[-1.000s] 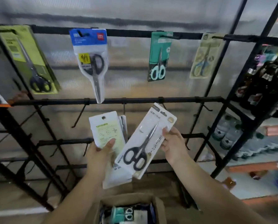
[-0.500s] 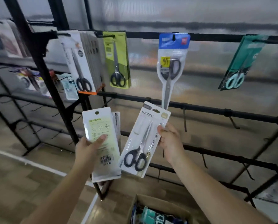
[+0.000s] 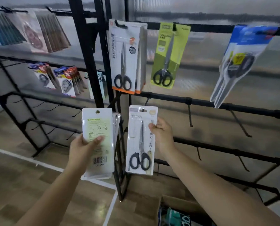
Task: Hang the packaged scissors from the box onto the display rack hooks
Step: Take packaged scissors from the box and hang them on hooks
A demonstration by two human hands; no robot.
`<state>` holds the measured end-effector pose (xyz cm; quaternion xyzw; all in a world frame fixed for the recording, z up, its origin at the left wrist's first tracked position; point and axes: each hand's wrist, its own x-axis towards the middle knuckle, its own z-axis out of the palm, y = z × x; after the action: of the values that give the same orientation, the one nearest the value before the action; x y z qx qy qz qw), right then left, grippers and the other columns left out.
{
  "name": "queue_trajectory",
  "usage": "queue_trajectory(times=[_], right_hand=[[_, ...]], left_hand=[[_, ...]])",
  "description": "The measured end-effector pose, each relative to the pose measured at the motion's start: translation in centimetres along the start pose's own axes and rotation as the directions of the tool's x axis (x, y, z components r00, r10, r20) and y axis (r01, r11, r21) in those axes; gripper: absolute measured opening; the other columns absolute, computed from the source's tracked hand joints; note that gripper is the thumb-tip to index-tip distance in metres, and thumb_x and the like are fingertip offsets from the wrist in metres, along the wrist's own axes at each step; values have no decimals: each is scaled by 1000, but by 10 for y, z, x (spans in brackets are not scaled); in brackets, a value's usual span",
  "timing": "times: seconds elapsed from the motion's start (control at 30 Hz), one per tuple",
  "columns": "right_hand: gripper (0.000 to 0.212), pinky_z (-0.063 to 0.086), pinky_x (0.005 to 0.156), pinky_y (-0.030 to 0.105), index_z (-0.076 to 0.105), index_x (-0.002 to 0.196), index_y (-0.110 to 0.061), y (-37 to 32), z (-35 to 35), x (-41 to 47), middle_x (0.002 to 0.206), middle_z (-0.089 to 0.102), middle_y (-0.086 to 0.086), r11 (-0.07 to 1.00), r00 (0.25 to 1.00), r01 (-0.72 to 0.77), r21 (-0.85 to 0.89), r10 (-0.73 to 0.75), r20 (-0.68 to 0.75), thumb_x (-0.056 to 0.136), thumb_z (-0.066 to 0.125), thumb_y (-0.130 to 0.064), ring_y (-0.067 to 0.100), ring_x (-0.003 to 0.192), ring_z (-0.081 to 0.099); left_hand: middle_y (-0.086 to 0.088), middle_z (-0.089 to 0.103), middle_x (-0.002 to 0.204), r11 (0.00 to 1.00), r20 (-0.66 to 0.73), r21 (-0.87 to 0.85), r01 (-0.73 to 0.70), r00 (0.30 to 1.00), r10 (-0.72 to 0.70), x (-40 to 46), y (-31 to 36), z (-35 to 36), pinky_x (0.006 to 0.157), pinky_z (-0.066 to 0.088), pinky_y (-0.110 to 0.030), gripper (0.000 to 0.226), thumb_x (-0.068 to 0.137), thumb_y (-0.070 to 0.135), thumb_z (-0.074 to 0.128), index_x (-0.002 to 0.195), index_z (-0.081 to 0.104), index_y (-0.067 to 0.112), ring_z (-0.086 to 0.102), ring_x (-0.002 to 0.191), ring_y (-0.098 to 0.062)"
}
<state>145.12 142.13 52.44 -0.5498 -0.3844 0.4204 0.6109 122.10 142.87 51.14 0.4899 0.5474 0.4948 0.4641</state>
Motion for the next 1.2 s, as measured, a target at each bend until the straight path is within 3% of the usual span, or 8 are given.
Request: queue_trajectory(times=[0.1,0.3,0.37,0.47,0.7,0.83,1.07,1.2], right_hand=[[18,51,75,29,60,89,-20,17,17,3,90,67,0,995,998,-48,-83,46,-30,92,54,-3,17,85,65],[14,46,69,16,65,100,-11,31,27,7,83,66,-4,993,981,-59,-104,38,-191,90,59,-3,5,74,59],[20,51,83,26,65,108,-10,34,25,9,91,68,-2,993,976,-60,-106,36,-217,89,60,-5,13,85,64],[12,49,93,41,67,96,-17,39,20,11,96,69,10,990,958,-69,-121,32,-284,89,61,-8,29,95,64],[24,45,74,26,60,75,-27,37,18,37,77,62,-6,976,953,-70,-208,3,-304,89,60,-8,13,76,56],[8,47,75,28,64,92,-16,33,21,80,89,63,-1,954,945,-117,-277,22,-325,93,56,-15,17,85,59],[32,46,98,41,65,115,-10,38,20,155,117,64,10,893,892,-297,-339,132,-433,92,50,-25,29,109,58],[26,50,83,32,65,111,-11,45,14,134,109,64,4,924,867,-328,-196,213,-450,94,47,-20,24,100,61]], left_hand=[[0,72,94,1000,59,-24,-5,998,6,14,-4,-8,58,53,-26,24,81,18,71,103,63,15,70,78,-17],[-2,74,87,993,215,-57,101,973,-86,32,-20,0,52,55,-24,22,81,12,70,103,64,11,72,73,-18],[-2,74,89,989,240,-66,129,965,-109,36,-24,5,53,55,-26,23,82,13,70,103,64,12,72,73,-18],[-4,74,92,983,268,-78,164,954,-137,43,-29,12,56,57,-31,24,82,14,70,105,64,11,73,76,-21],[-7,74,92,970,301,-113,214,938,-172,53,-37,28,61,58,-36,20,82,12,69,100,63,11,72,79,-26],[-7,74,94,957,284,-140,254,936,-206,58,-38,35,72,57,-40,19,81,9,70,99,64,11,71,85,-28],[1,74,90,969,250,-88,232,947,-204,64,-37,40,62,56,-30,15,82,13,70,94,65,19,72,77,-18],[-1,74,93,940,283,-123,318,919,-273,68,-31,41,63,56,-30,17,83,10,68,99,64,15,72,80,-19]])
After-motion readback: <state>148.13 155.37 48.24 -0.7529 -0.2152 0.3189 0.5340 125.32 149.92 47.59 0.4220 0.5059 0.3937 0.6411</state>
